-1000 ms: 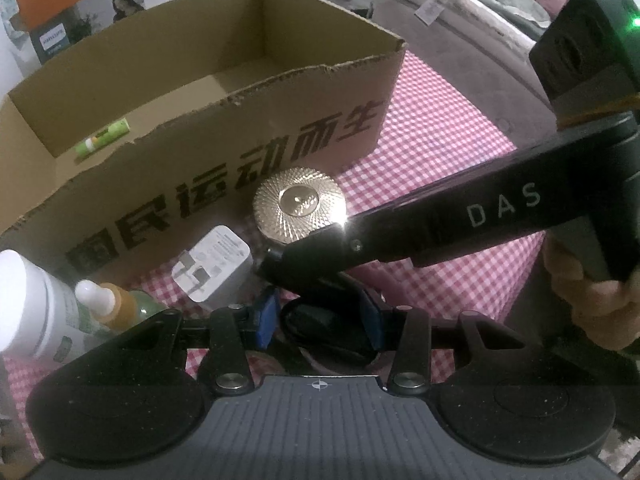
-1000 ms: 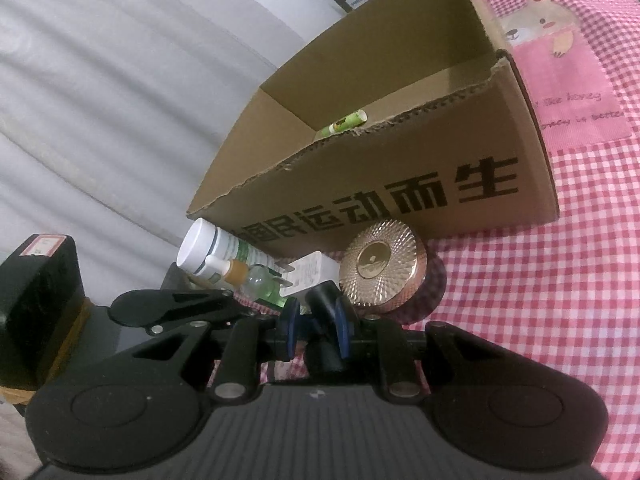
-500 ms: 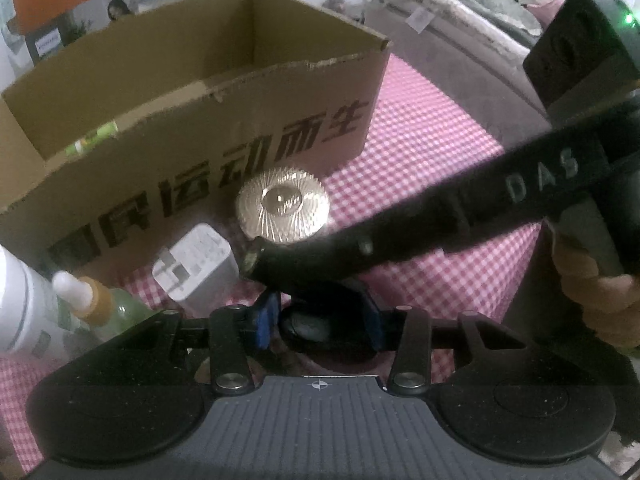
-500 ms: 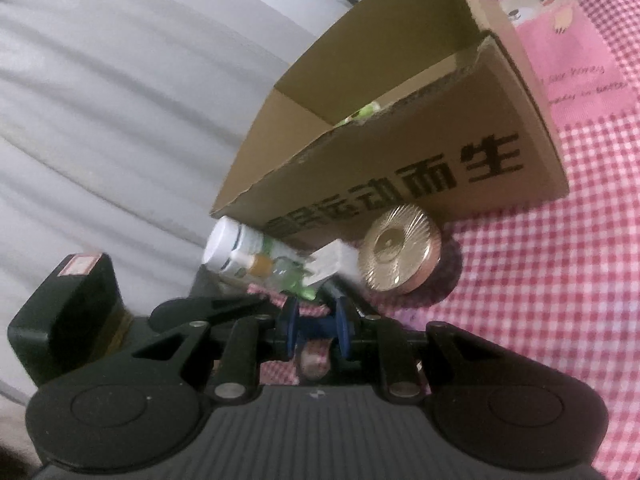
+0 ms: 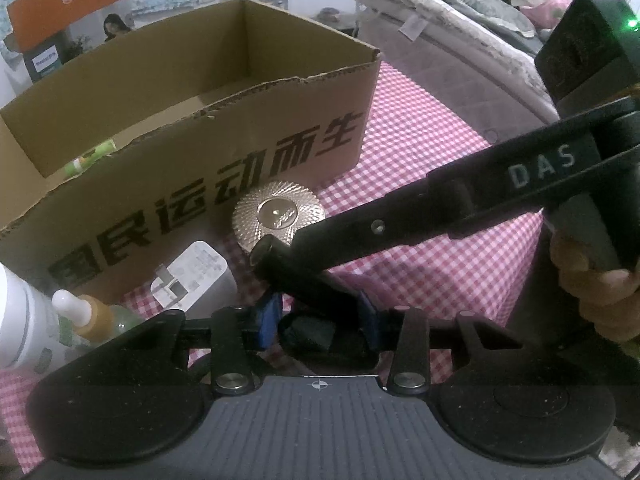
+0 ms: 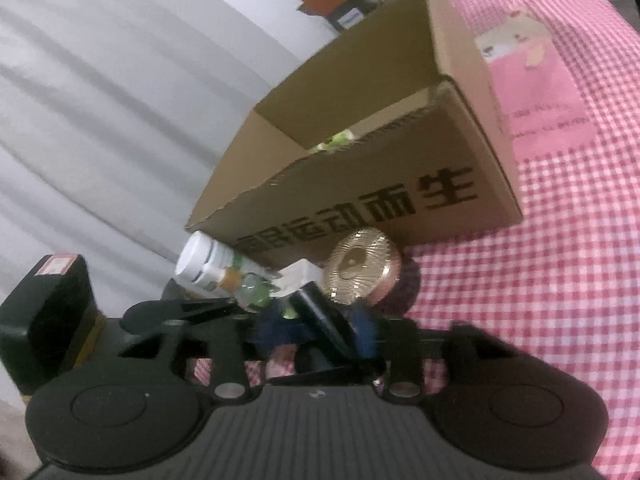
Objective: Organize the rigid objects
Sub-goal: 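Close the right gripper on the black cylinder and lift it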
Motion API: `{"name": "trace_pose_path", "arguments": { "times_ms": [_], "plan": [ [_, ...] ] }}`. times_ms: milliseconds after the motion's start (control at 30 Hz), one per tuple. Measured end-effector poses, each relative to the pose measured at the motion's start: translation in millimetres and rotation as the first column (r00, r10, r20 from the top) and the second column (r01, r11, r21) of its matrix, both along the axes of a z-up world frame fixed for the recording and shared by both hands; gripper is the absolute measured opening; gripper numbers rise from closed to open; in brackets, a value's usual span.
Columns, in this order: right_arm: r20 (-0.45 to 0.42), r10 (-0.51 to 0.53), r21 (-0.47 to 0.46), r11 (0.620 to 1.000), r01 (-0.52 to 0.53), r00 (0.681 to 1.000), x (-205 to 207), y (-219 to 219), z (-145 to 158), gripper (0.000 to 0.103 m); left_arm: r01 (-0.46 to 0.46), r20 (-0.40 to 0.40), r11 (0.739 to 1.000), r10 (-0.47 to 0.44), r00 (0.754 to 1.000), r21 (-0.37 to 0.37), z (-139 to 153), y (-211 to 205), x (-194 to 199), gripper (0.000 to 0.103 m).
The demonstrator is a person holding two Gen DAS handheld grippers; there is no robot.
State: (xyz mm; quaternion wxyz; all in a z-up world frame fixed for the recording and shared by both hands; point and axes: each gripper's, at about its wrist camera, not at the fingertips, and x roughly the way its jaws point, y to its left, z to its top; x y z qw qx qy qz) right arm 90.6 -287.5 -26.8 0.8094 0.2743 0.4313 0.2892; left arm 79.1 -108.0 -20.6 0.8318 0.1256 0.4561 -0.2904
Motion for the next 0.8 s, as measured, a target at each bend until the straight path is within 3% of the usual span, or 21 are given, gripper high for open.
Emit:
{"name": "trace_pose_path", "arguments": {
  "times_ms": [267, 500, 800],
  "plan": [
    [-0.044, 0.019, 0.04, 0.999, -0.017, 0.999, 7, 13, -16, 0.055, 0.002, -0.008, 1.0, -0.002, 1.0, -0.002, -2, -7, 4, 0.044],
    [-0.04, -0.013, 0.048, 0.999, 0.015, 0.999, 5, 10, -17, 0.041, 0.011, 0.024, 1.0, -0.012, 1.0, 0.005, -2, -11, 1, 0.041],
    [0.036, -0.002, -0.006, 1.0, 0.002, 0.999, -5, 14, -2, 0.032, 0.004, 0.073, 1.0, -0.006, 0.997, 0.021, 1, -10, -2, 0.035]
  ]
}}
